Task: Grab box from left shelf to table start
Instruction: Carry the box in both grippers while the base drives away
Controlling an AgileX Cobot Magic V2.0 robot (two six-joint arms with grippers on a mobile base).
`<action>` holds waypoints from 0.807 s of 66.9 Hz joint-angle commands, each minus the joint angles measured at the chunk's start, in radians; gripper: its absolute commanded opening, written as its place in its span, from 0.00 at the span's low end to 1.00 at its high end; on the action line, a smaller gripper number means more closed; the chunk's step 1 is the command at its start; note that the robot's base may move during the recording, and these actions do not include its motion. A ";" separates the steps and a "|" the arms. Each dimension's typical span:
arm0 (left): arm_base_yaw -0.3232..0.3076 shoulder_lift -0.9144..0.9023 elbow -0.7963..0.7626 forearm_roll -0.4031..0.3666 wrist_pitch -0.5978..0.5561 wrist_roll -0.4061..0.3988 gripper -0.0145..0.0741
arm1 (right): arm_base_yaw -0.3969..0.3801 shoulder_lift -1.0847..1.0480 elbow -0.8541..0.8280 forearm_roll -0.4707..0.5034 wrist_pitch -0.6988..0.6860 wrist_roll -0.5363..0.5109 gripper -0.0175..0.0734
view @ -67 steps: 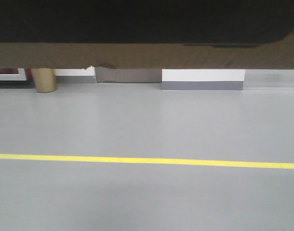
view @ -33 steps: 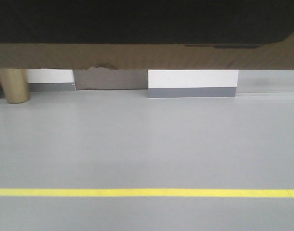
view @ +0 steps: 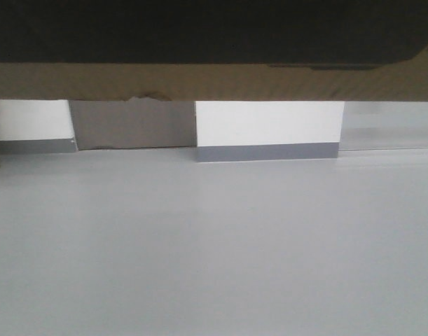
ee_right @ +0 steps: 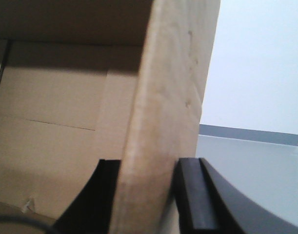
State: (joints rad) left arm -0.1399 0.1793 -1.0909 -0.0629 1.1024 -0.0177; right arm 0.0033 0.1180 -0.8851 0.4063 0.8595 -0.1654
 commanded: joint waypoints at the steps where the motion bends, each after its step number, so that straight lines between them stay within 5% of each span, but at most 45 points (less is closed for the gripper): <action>1: -0.004 0.016 -0.027 -0.005 -0.209 -0.015 0.06 | -0.005 0.027 -0.028 -0.040 -0.145 -0.009 0.26; 54: -0.004 0.016 0.347 -0.005 -0.209 -0.015 0.06 | -0.005 0.027 -0.028 -0.040 -0.145 -0.009 0.26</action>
State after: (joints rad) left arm -0.1399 0.1793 -0.7666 -0.1227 1.0203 -0.0321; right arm -0.0004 0.1198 -0.8851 0.3694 0.9042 -0.1685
